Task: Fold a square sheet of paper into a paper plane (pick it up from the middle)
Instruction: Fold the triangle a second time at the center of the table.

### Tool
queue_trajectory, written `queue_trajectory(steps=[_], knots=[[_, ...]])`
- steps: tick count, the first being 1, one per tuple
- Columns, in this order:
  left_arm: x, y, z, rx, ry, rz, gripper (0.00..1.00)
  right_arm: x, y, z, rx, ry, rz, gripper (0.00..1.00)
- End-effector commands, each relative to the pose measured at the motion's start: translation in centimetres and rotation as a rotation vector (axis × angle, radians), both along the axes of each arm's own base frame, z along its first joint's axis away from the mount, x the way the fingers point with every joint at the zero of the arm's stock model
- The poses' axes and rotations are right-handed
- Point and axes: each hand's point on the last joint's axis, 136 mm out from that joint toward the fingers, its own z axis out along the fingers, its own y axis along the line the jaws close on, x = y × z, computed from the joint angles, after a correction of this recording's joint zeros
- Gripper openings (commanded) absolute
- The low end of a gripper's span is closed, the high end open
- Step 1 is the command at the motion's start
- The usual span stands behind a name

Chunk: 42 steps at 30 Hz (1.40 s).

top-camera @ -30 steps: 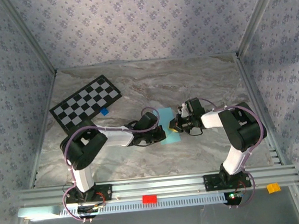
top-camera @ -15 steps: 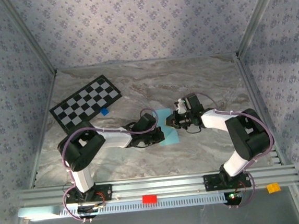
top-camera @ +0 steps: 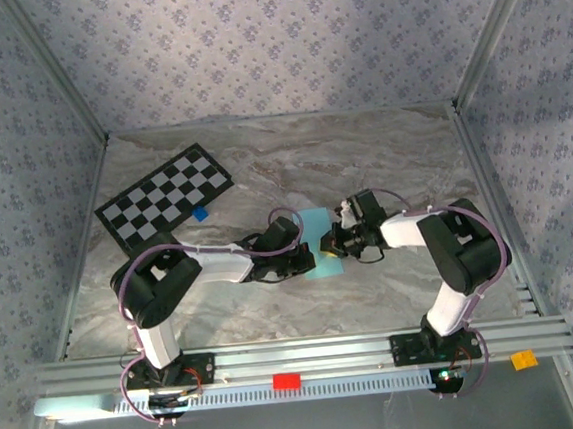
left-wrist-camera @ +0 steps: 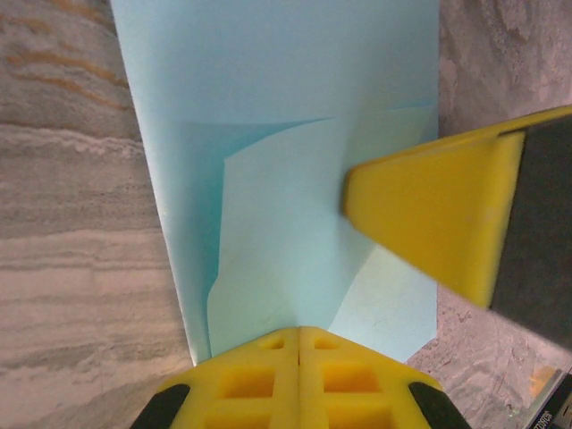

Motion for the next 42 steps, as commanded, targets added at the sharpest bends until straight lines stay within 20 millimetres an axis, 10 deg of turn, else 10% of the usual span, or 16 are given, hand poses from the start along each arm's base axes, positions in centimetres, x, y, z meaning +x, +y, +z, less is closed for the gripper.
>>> queue_trajectory(steps=[1, 7, 13, 24, 33, 42], knots=[[-2.4, 4.0, -4.4, 0.196, 0.087, 0.001, 0.0, 1.3, -2.5, -0.9, -0.067, -0.018, -0.083, 0.03], [-2.4, 3.8, -4.2, 0.186, 0.082, -0.005, 0.0, 4.0, -3.3, 2.6, 0.104, -0.115, -0.159, 0.05], [-2.2, 3.6, -4.0, 0.178, 0.076, -0.003, 0.0, 2.4, -1.4, 4.8, 0.064, -0.168, -0.028, 0.06], [-1.7, 2.0, -2.2, 0.107, 0.057, -0.02, 0.0, -0.2, -3.2, -2.8, -0.07, 0.057, -0.068, 0.0], [1.4, -0.8, 5.2, -0.037, -0.062, 0.015, 0.05, -1.0, -3.5, -3.0, -0.075, 0.077, -0.071, 0.0], [2.3, -3.6, 3.7, -0.081, 0.023, 0.016, 0.03, -0.8, -3.6, -3.0, -0.078, 0.079, -0.09, 0.0]])
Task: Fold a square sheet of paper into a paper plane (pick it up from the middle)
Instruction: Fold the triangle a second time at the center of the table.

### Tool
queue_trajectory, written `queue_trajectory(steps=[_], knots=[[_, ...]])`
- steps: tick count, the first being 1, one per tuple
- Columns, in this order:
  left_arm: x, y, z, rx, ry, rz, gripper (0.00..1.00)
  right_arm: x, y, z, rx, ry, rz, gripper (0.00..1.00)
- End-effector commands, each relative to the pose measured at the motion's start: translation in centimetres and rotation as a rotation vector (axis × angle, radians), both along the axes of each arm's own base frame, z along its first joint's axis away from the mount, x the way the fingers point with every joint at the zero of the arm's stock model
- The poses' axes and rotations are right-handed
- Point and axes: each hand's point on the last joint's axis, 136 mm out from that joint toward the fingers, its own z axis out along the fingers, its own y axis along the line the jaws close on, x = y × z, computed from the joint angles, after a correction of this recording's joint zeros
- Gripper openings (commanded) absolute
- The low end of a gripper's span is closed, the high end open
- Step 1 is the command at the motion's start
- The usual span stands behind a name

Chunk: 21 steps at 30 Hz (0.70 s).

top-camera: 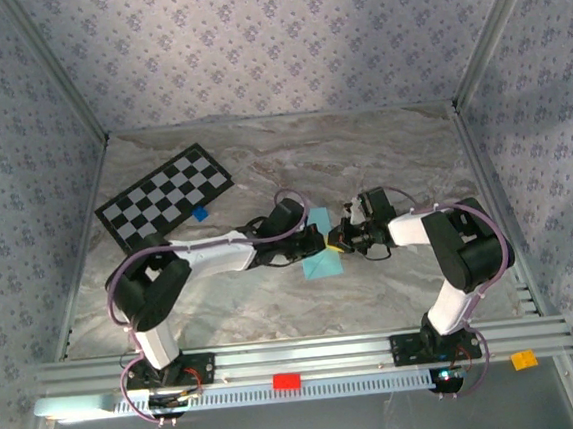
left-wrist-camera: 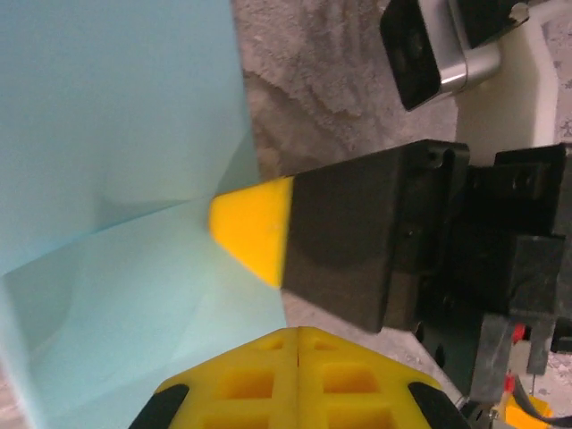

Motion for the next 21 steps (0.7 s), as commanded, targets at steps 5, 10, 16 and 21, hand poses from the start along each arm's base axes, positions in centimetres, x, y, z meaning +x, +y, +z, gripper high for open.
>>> queue_trajectory(steps=[5, 10, 16, 21], knots=[[0.1, -1.0, -3.9, -0.013, 0.113, 0.035, 0.02, -2.1, -1.8, -3.1, -0.101, 0.107, -0.046, 0.0], [-0.3, 0.9, -6.4, 0.061, 0.158, 0.098, 0.01, -2.3, -1.9, -3.2, -0.106, 0.109, -0.043, 0.0], [-2.0, 2.5, -7.2, 0.087, 0.187, 0.101, 0.03, -2.4, -2.3, -3.9, -0.129, 0.127, -0.048, 0.0], [-3.3, 2.9, -7.1, 0.069, 0.198, 0.064, 0.05, -2.4, -2.3, -4.1, -0.132, 0.137, -0.049, 0.0]])
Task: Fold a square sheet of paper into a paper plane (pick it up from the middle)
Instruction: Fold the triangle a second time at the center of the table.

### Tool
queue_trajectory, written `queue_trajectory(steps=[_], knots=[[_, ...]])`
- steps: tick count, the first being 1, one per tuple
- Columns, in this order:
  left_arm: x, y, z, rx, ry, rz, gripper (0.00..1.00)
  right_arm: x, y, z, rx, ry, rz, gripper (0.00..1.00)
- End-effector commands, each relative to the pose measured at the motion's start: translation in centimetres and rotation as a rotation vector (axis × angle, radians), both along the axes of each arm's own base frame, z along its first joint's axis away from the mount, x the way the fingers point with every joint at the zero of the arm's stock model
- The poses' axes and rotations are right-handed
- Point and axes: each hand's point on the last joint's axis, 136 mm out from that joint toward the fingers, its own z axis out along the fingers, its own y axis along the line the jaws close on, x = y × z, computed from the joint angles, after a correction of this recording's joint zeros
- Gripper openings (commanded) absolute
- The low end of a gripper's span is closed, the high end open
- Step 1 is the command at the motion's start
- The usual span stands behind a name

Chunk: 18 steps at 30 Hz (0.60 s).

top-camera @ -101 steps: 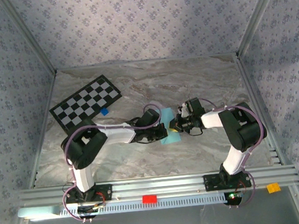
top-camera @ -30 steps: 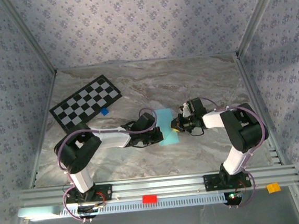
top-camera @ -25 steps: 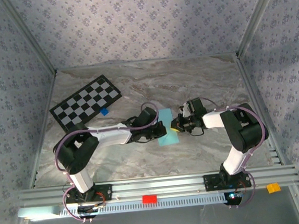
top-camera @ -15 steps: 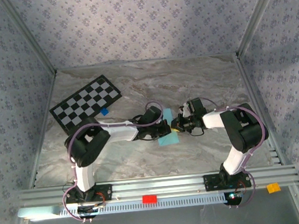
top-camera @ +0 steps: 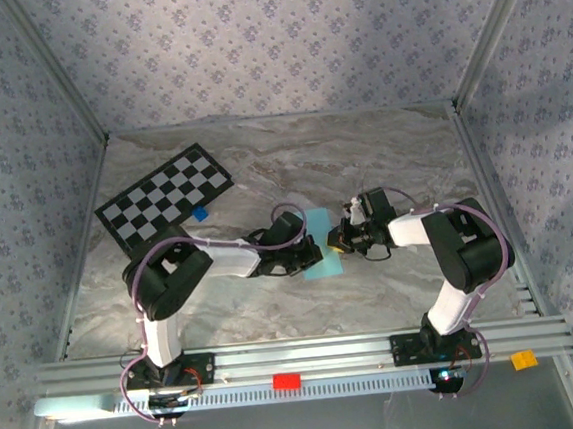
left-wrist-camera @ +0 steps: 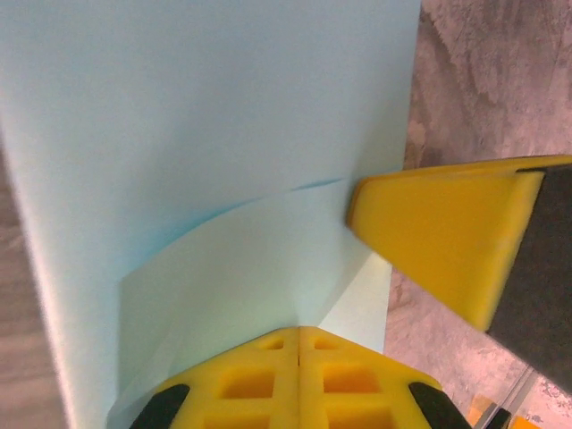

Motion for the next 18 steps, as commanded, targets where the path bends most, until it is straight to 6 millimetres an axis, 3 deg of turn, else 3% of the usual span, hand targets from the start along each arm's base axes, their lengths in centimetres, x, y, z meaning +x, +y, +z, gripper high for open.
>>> queue_trajectory(steps=[1, 10, 13, 18], knots=[[-2.4, 1.9, -1.7, 0.066, 0.073, -0.023, 0.05, -2.3, -2.3, -4.0, -0.133, 0.136, -0.047, 0.0], [-4.8, 4.2, -2.0, 0.169, 0.061, -0.076, 0.05, -2.2, -2.4, -3.7, -0.141, 0.134, -0.043, 0.0], [-4.2, 4.1, -0.4, 0.156, 0.007, -0.063, 0.05, -2.2, -2.5, -3.7, -0.144, 0.135, -0.044, 0.0], [-2.3, 1.7, 3.2, 0.118, -0.098, -0.089, 0.05, -2.3, -2.6, -3.8, -0.144, 0.14, -0.047, 0.0]])
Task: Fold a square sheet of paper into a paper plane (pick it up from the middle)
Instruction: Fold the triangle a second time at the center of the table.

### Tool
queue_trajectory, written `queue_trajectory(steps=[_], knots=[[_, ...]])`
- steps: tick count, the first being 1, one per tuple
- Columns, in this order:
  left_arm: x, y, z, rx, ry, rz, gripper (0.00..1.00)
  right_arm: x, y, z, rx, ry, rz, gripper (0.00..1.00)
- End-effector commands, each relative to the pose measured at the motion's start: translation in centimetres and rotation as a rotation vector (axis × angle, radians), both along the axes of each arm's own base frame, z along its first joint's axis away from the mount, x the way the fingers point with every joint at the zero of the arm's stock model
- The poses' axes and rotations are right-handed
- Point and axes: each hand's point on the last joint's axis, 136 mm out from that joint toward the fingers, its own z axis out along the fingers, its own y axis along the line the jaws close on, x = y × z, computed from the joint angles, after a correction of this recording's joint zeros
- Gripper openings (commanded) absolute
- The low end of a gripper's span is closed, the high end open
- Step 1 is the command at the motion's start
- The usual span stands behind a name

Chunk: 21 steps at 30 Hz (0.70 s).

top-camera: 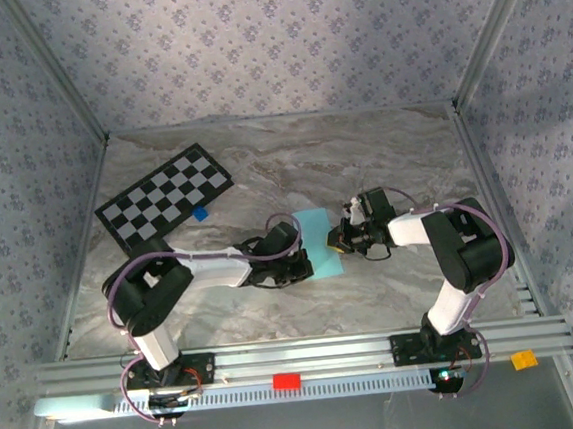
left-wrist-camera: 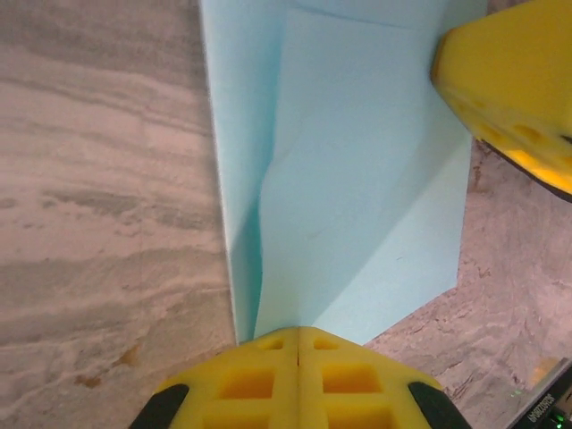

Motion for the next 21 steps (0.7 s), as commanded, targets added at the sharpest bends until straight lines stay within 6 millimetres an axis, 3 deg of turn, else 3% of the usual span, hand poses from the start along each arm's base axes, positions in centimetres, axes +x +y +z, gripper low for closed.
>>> queue_trajectory(steps=[1, 6, 13, 21], knots=[[1.3, -1.5, 3.2, -0.025, -0.093, -0.029, 0.06, -2.3, -2.5, -3.8, -0.141, 0.133, -0.048, 0.0], [1.8, -3.0, 2.9, -0.046, -0.086, -0.049, 0.06, -2.4, -2.6, -3.7, -0.144, 0.132, -0.049, 0.0], [0.4, -1.4, -1.2, 0.033, 0.017, -0.026, 0.03, -2.6, -2.9, -4.1, -0.151, 0.142, -0.054, 0.0], [-2.2, 1.5, -2.3, 0.087, 0.065, -0.036, 0.03, -2.6, -3.5, -4.0, -0.153, 0.142, -0.064, 0.0]])
